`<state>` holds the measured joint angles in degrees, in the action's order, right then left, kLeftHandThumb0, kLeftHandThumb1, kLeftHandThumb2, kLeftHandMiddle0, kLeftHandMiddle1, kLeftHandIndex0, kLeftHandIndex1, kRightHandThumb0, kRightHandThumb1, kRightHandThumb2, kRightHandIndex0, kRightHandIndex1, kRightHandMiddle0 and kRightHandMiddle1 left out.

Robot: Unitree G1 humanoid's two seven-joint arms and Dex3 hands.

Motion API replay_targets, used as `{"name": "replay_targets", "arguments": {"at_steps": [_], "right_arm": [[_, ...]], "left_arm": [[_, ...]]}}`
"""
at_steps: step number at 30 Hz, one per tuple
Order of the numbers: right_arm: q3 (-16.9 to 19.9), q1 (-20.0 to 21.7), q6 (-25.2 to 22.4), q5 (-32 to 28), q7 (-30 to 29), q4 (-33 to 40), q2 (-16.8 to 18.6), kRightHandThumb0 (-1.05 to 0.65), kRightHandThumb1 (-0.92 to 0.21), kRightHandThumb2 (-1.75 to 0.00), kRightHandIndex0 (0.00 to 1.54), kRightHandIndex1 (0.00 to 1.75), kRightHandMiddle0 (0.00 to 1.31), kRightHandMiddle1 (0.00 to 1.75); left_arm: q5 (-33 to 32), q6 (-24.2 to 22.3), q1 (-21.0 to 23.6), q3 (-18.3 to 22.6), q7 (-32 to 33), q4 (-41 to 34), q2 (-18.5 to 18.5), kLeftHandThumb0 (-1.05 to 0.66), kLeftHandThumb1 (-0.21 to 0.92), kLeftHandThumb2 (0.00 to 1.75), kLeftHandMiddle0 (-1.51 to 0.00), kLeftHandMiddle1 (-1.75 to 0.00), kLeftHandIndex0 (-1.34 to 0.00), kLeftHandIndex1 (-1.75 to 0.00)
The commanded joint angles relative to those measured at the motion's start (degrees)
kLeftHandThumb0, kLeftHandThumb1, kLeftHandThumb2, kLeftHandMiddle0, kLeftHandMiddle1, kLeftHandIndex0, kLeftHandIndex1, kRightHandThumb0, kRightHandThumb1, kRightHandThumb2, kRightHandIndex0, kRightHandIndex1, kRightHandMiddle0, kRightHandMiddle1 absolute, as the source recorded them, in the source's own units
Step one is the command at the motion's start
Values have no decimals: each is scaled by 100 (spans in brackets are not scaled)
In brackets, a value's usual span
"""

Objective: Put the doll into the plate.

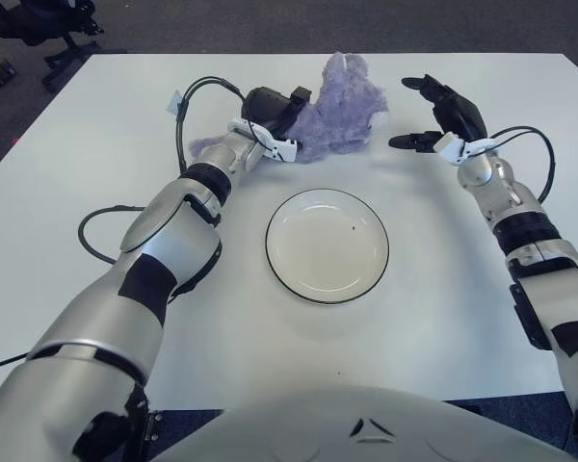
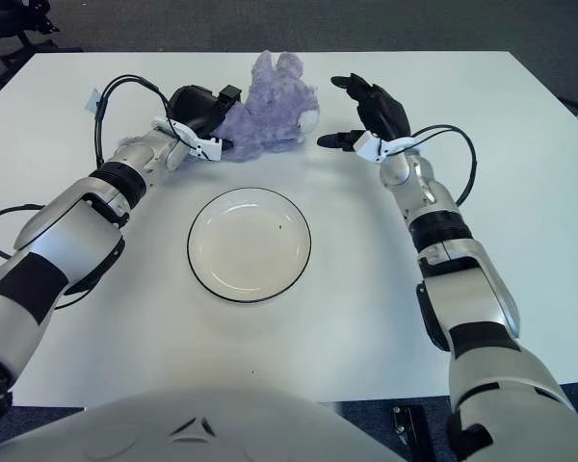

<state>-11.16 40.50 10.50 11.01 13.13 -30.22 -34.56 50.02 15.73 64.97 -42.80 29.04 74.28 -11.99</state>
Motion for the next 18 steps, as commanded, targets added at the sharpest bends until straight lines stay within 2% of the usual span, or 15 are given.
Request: {"name": "replay_targets", "arguments": {"at_steps": [1, 4, 8, 14, 18], "right_arm": [[377, -154, -518, -576, 1097, 679, -438, -83, -85, 0, 11, 0, 16, 5], [489, -209, -513, -659, 1383, 824, -543, -85, -86, 0, 11, 0, 16, 4], [565, -255, -1165, -596, 1642, 1132, -633, -85, -86, 0, 10, 0, 15, 3], [738, -259, -1617, -655, 1804, 1178, -560, -85, -86, 0, 9, 0, 15, 3], [857, -217, -1741, -781, 1932, 1053, -487, -83, -86, 0, 9, 0, 16, 3]], "left_arm": [[266, -158, 45, -178, 62, 155, -192, -41, 47, 112, -81, -175, -49, -175], [301, -181, 44, -211, 115, 163, -195, -42, 46, 112, -81, -175, -49, -175], [812, -529, 114, -652, 621, 166, -256, -42, 46, 113, -80, -175, -49, -175], [1411, -896, 263, -1132, 1259, 150, -451, -42, 46, 112, -78, -175, -49, -175], [1819, -1217, 323, -1414, 2251, 90, -732, -41, 47, 112, -77, -175, -48, -175]]}}
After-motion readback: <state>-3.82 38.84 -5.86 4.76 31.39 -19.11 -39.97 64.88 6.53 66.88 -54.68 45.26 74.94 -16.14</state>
